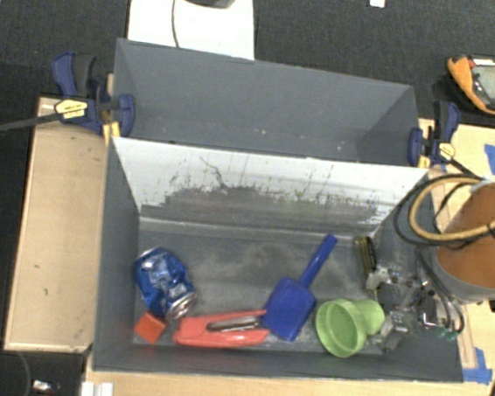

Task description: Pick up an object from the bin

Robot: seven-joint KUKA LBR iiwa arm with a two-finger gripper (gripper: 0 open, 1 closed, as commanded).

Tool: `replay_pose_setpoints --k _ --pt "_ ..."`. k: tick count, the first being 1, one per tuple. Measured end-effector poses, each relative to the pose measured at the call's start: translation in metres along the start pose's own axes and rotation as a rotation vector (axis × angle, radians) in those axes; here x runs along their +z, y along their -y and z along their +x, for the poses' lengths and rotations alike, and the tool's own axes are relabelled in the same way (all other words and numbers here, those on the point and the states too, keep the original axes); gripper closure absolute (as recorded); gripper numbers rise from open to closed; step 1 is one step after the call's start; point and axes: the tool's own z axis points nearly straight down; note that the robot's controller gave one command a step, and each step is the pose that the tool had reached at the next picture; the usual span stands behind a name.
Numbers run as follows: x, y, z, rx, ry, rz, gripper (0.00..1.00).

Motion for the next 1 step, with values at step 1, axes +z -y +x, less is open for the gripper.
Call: replay_pose_setpoints --k 1 --pt "0.0148 -0.0182 0.0059 -0.141 -0.006 -0.002 0.00"
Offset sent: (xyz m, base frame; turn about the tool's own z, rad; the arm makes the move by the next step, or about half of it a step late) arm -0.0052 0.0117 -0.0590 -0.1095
